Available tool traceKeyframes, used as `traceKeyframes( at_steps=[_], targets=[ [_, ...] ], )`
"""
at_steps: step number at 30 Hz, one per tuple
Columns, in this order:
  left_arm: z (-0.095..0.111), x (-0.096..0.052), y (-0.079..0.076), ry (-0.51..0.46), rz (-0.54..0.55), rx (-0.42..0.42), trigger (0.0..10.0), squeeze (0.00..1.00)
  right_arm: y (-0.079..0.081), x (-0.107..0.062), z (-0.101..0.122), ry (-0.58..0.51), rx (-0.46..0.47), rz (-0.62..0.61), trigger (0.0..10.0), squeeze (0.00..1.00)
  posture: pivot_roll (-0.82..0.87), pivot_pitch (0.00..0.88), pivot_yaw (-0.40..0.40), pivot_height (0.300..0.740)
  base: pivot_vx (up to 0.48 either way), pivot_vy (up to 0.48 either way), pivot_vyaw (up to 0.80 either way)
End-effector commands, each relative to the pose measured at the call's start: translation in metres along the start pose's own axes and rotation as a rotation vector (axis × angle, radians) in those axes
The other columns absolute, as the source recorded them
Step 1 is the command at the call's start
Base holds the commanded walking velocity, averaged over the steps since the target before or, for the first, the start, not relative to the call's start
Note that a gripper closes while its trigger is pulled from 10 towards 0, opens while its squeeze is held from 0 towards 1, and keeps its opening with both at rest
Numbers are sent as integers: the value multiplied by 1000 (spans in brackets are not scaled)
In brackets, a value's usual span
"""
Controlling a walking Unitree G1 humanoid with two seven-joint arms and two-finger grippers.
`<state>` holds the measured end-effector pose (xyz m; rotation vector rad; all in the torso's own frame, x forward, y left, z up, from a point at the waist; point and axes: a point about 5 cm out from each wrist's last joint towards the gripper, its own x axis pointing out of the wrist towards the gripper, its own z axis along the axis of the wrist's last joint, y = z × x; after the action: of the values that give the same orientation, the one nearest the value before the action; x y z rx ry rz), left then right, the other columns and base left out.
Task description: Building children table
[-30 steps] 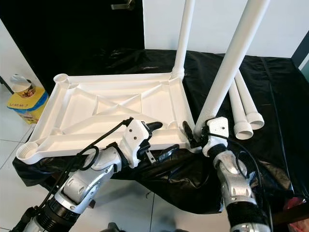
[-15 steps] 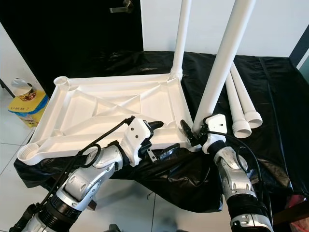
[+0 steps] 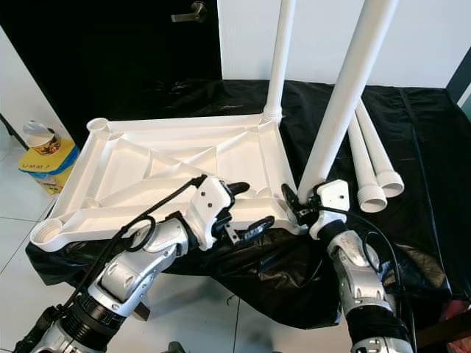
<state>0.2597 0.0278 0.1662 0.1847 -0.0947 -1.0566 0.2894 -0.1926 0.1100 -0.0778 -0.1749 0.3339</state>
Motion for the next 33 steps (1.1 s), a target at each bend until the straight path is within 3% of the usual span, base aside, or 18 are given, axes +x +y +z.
traceKeyframes(
  at_steps=[1,12,15,19,21,25,33],
  targets=[
    [0,0,-5,-1,-99,13,10000,0,5,-12,-20,96,28,-51,10000,0,-56,24,17,740,0,0,0],
    [-3,-1,-10,8,-104,4,10000,0,8,-20,-25,123,34,-322,10000,0,-67,22,20,740,0,0,0],
    [-2,0,-7,1,-106,2,10000,0,9,-25,-29,159,24,-486,10000,0,-70,29,18,740,0,0,0],
    [-1,1,-7,-1,-105,0,10000,0,8,-26,-29,165,21,-527,10000,0,-71,27,20,740,0,0,0],
    [-1,2,-8,1,-107,2,10000,0,12,-30,-31,177,60,-628,10000,0,-67,26,24,740,0,0,0],
    [-3,0,-10,8,-120,2,10000,0,21,-28,-32,191,83,-652,10000,0,-71,16,26,740,0,0,0],
    [-2,2,-8,5,-120,7,10000,0,24,-22,-31,202,88,-657,10000,0,-72,4,25,740,0,0,0]
  ],
)
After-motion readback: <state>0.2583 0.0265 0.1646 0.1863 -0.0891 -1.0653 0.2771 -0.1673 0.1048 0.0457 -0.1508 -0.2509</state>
